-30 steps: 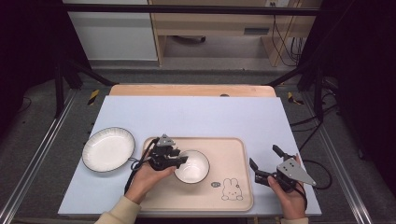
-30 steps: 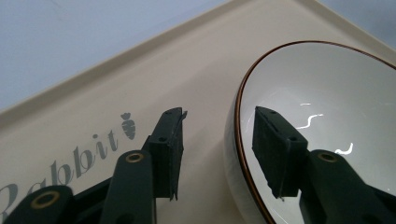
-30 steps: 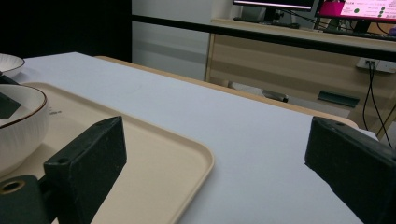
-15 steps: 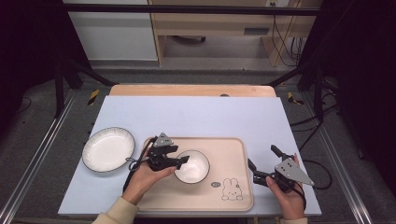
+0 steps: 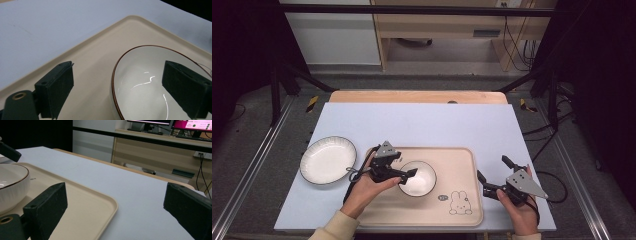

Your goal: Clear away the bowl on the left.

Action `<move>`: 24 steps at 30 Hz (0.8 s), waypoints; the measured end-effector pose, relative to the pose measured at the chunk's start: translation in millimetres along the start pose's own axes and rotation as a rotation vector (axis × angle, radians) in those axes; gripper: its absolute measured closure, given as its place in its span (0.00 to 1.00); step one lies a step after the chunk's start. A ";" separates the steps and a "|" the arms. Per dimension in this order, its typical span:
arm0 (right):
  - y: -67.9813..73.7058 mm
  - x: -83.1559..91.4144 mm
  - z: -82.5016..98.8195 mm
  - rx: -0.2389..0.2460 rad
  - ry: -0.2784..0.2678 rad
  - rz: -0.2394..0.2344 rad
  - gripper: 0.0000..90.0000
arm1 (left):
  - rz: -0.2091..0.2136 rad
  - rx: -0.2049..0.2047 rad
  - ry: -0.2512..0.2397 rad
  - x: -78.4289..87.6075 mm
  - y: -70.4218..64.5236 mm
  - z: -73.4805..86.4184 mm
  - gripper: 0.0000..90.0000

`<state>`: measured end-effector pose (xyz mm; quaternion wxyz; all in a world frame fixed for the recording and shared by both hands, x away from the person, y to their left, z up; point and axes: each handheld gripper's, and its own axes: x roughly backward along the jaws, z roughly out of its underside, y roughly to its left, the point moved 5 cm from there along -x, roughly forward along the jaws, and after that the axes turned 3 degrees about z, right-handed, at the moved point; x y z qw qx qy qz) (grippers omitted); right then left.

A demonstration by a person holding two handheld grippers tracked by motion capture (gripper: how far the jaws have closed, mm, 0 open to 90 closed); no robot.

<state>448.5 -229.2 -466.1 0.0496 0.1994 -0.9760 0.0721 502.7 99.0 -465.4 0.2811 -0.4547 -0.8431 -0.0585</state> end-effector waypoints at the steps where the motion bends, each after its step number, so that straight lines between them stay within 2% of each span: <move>1: 0.0 0.0 -0.1 -0.001 0.000 0.000 0.06 | 0.004 -0.001 -0.005 0.4 -0.4 -0.6 0.10; 10: -0.1 0.8 -0.1 -0.003 0.001 0.000 0.06 | 0.021 -0.022 -0.040 5.0 -4.6 -5.1 0.08; 17: -0.8 1.4 -0.3 -0.006 -0.003 0.003 0.06 | 0.030 -0.034 -0.079 15.8 -3.8 -8.8 0.07; 24: -0.9 1.5 -0.5 -0.005 -0.004 0.005 0.06 | 0.024 -0.049 -0.095 28.1 -0.3 -9.7 0.07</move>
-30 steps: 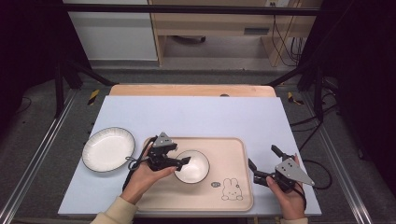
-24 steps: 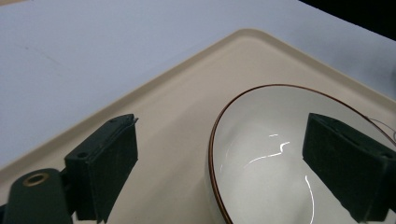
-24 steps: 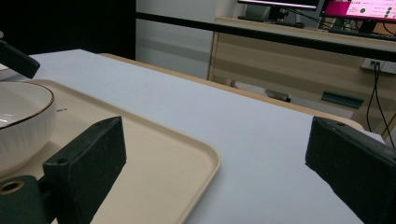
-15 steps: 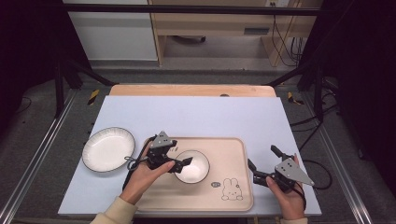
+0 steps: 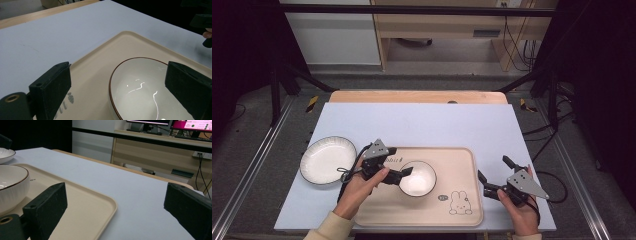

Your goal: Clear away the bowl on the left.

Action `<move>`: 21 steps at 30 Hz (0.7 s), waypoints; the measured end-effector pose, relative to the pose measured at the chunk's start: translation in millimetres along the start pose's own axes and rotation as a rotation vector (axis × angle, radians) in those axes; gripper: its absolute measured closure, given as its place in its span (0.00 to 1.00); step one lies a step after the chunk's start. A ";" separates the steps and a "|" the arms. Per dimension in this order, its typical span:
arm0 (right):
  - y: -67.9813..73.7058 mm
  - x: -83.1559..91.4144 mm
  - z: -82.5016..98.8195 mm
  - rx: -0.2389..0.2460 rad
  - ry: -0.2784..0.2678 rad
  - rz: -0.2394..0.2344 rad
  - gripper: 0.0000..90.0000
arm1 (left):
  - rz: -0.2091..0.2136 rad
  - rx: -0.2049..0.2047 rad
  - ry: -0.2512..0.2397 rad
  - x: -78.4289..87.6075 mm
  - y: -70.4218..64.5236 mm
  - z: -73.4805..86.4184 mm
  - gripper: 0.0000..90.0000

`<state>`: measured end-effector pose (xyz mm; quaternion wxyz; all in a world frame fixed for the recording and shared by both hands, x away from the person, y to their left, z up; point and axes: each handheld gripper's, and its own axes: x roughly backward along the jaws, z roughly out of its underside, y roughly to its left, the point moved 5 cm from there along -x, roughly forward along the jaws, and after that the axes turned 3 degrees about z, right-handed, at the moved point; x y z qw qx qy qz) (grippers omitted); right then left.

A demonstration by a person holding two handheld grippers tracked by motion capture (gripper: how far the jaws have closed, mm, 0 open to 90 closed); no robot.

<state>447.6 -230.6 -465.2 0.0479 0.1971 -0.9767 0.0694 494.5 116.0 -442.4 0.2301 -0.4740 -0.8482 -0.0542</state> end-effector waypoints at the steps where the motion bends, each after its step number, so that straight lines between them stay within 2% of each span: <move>1: 0.0 0.0 0.0 0.000 0.000 0.000 0.06 | 0.000 0.000 -0.005 1.8 0.6 -0.2 0.07; 21: -1.1 0.9 -0.8 -0.003 -0.005 0.005 0.05 | -0.043 -0.010 -0.051 32.7 18.2 4.6 0.07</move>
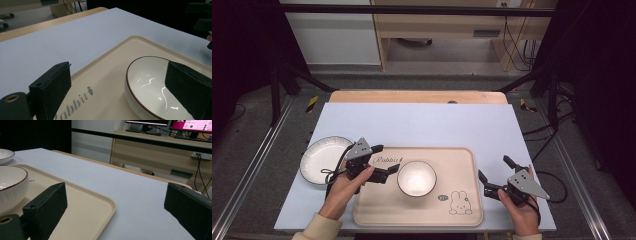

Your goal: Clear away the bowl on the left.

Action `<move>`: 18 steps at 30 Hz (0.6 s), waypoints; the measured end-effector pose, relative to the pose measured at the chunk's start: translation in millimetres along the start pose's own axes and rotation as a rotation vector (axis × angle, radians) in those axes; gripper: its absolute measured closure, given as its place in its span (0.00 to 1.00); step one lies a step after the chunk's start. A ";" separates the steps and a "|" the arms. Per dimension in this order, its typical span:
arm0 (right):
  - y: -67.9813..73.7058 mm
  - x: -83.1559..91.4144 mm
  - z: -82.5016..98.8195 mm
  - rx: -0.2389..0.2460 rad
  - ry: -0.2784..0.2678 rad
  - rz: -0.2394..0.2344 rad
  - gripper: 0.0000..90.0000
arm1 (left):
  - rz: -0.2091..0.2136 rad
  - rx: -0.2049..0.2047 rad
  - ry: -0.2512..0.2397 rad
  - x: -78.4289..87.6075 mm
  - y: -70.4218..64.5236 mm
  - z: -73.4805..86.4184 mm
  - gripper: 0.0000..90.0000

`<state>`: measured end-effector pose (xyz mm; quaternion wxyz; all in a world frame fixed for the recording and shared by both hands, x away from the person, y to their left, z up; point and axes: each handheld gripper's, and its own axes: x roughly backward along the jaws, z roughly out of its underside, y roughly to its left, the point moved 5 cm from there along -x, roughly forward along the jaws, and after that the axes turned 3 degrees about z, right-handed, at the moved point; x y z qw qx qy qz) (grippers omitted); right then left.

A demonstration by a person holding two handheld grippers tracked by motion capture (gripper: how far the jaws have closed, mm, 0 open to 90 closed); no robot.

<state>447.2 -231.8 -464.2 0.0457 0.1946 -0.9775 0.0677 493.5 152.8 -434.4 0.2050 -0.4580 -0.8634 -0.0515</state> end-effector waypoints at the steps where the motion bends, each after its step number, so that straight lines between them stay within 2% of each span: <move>1: -0.1 0.1 0.0 -0.001 0.000 0.000 0.05 | -0.003 0.000 -0.003 1.4 1.0 0.3 0.07; 18: -0.5 0.3 -0.1 -0.001 -0.002 0.002 0.05 | -0.043 0.012 -0.036 24.2 15.8 6.3 0.07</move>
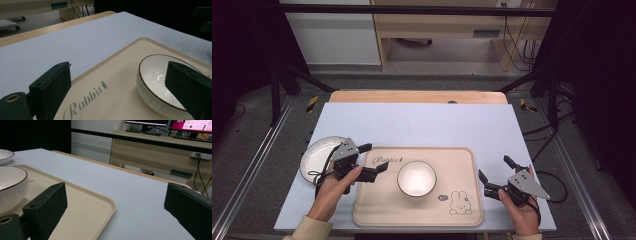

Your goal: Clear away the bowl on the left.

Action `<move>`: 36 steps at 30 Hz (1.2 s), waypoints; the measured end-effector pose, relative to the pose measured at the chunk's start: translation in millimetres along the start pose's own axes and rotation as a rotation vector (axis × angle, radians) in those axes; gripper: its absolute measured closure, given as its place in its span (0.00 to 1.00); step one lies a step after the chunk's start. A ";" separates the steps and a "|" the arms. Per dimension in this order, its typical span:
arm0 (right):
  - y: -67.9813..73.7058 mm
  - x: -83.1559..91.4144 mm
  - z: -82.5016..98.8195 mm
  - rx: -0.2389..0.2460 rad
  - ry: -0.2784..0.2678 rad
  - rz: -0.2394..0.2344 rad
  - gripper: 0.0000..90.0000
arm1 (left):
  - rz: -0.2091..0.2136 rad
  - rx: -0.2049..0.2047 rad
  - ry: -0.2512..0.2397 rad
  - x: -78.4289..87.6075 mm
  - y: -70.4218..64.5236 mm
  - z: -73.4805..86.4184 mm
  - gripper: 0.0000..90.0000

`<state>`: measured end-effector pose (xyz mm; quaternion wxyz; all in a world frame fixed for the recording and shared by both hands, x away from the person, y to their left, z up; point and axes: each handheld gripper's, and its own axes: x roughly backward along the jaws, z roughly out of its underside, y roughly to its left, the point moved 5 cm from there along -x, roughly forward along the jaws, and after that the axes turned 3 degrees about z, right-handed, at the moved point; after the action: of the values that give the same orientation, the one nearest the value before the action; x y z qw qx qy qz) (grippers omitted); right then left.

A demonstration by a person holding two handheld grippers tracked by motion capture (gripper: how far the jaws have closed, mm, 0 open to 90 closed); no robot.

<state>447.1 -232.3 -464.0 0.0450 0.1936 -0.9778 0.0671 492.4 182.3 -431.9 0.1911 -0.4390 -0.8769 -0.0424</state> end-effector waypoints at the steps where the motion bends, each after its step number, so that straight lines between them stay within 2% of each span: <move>1: 0.0 0.0 0.0 0.000 0.000 0.000 0.05 | -0.002 -0.001 0.000 1.1 0.7 0.5 0.07; 16: 0.0 0.2 0.0 0.000 0.002 0.000 0.05 | -0.024 0.002 -0.022 15.0 9.2 7.5 0.07; 36: 0.3 0.2 -0.2 0.000 -0.001 -0.001 0.05 | -0.055 -0.015 -0.064 39.6 21.7 18.6 0.07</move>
<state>446.8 -232.1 -463.8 0.0448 0.1943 -0.9776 0.0668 482.5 229.8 -436.4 0.1586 -0.4173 -0.8939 -0.0401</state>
